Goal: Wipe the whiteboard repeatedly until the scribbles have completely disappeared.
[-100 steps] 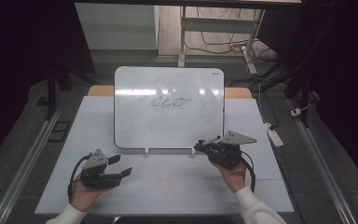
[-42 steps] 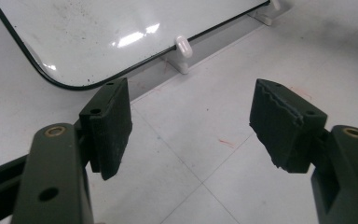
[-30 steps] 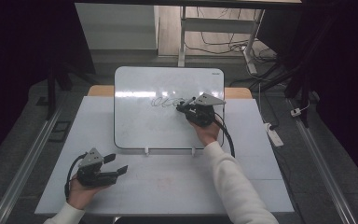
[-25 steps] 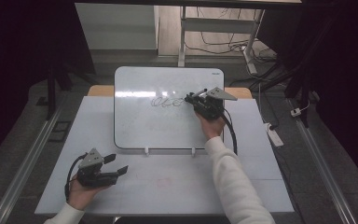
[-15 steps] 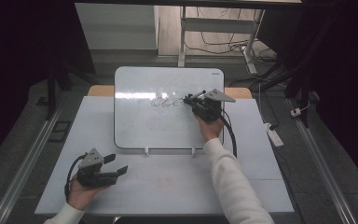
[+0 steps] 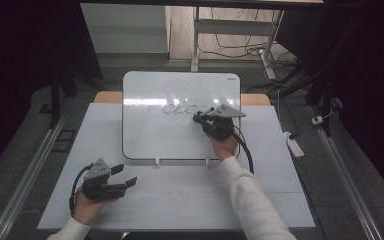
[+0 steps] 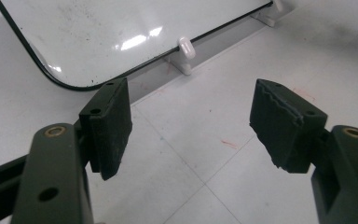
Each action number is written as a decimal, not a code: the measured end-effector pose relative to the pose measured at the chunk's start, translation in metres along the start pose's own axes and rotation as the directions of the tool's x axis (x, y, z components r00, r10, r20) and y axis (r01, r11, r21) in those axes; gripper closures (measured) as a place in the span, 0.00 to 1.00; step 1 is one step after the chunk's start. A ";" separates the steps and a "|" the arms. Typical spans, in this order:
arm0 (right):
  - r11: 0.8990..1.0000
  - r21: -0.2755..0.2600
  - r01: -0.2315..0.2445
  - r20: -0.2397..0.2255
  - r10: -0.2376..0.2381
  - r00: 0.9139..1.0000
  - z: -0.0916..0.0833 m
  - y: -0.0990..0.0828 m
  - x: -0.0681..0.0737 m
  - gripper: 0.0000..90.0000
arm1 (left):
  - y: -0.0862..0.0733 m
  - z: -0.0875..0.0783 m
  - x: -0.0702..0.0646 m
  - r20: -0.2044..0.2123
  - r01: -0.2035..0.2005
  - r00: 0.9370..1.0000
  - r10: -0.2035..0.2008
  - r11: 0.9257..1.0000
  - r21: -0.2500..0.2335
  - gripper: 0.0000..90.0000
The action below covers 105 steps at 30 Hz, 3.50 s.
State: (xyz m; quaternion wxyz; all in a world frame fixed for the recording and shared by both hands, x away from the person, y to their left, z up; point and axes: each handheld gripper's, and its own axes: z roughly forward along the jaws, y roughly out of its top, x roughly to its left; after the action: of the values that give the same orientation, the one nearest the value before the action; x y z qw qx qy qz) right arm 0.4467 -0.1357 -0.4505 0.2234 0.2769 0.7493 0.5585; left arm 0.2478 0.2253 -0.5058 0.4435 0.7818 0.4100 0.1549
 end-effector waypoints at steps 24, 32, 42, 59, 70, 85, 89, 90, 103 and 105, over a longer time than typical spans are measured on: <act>0.988 -0.103 -0.116 0.049 0.121 0.991 0.006 0.018 -0.026 0.87 | 0.001 -0.002 0.000 0.002 0.003 1.000 -0.003 1.000 -0.015 0.34; 0.999 -0.034 -0.013 -0.034 0.012 0.999 0.019 0.011 0.003 0.87 | 0.000 -0.001 0.001 0.000 0.004 1.000 -0.004 1.000 -0.009 0.34; 1.000 -0.011 0.028 -0.049 -0.029 0.998 0.028 0.012 0.014 0.87 | 0.000 0.000 0.002 -0.001 0.006 1.000 -0.006 1.000 -0.009 0.34; 0.994 -0.089 -0.067 0.033 0.070 0.997 0.023 0.022 -0.011 0.87 | 0.001 -0.002 0.001 -0.001 0.001 1.000 -0.001 1.000 -0.019 0.34; 0.996 -0.075 -0.050 0.035 0.053 0.998 0.028 0.027 -0.005 0.87 | 0.002 -0.002 0.000 -0.003 -0.002 1.000 0.002 1.000 -0.018 0.34; 1.000 -0.026 0.005 -0.054 -0.006 0.999 0.046 0.019 0.028 0.87 | 0.002 -0.001 0.001 -0.008 -0.002 1.000 0.001 1.000 -0.020 0.34; 0.999 -0.040 -0.031 -0.061 0.028 0.998 0.046 0.020 0.021 0.87 | 0.001 -0.003 0.000 -0.012 0.000 1.000 -0.001 1.000 -0.028 0.34; 0.998 -0.055 -0.043 -0.028 0.041 0.999 0.044 0.022 0.015 0.87 | 0.001 -0.004 0.000 -0.013 0.000 1.000 -0.001 1.000 -0.030 0.34; 0.992 -0.092 -0.090 -0.001 0.090 0.996 0.043 0.028 0.005 0.87 | 0.001 -0.004 0.001 -0.012 0.005 1.000 -0.005 0.999 -0.034 0.34; 0.992 -0.084 -0.091 -0.014 0.090 0.996 0.045 0.027 0.010 0.87 | 0.002 -0.003 0.002 -0.011 0.006 1.000 -0.006 0.999 -0.031 0.34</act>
State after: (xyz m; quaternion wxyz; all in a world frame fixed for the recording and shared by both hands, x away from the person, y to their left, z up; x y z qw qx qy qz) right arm 0.4726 -0.0914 -0.4375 0.2052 0.2980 0.7130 0.6006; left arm 0.2478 0.2279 -0.5030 0.4540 0.7726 0.4124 0.1642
